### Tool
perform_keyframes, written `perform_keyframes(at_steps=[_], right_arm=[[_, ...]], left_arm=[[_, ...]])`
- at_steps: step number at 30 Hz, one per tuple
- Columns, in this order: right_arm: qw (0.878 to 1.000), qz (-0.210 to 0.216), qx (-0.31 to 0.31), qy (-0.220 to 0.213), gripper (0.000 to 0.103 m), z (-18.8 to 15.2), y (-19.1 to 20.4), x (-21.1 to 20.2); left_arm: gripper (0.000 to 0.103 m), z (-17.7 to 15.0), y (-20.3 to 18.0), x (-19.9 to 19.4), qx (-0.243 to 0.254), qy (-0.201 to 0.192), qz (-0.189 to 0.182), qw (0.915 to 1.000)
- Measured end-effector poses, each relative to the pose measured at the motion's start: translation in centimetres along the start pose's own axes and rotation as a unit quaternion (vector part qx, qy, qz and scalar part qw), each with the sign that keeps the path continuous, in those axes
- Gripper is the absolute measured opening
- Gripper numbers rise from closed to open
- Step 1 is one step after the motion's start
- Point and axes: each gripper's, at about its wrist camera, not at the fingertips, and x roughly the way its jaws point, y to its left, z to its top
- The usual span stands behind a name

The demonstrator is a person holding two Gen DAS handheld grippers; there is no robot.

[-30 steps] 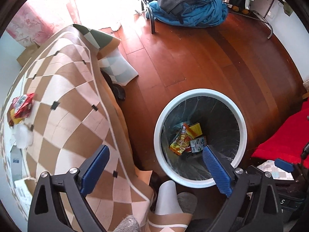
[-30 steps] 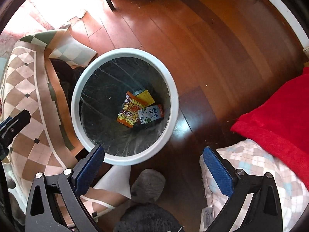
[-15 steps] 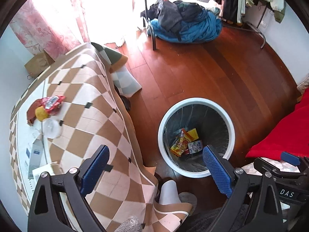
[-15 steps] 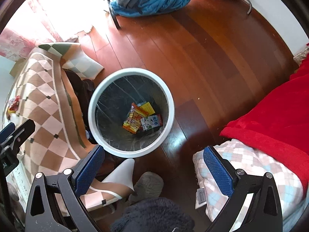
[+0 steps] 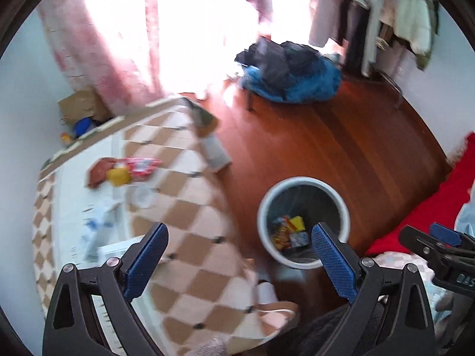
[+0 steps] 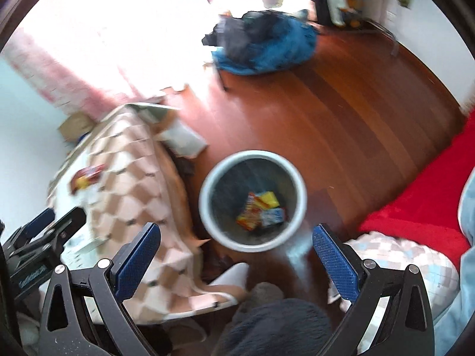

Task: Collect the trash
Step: 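Grasp the white oligopeptides box with the left tool while the right tool grasps the barcode box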

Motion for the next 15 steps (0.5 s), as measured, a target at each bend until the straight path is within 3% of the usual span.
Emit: perform_keyframes(at_steps=[3,7,11,15], right_arm=[[0.998,0.016,-0.062,0.018,0.103,-0.1,5.0,0.1],[0.984,0.027,-0.17,0.053,0.103,-1.0,13.5,2.3],[0.959,0.03,-0.266,0.09,0.103,-2.3,21.8,6.1],[0.922,0.014,-0.363,0.132,0.103,-4.6,29.5,11.1]], left_arm=[[0.099,-0.9,4.6,-1.0,-0.03,-0.005,0.033,0.999],[0.099,-4.2,12.3,-0.6,-0.077,0.006,0.107,0.9912],[0.099,-8.8,19.3,1.9,-0.127,0.052,0.147,0.9796],[0.099,-13.6,24.7,5.3,-0.163,0.103,0.176,0.9654]])
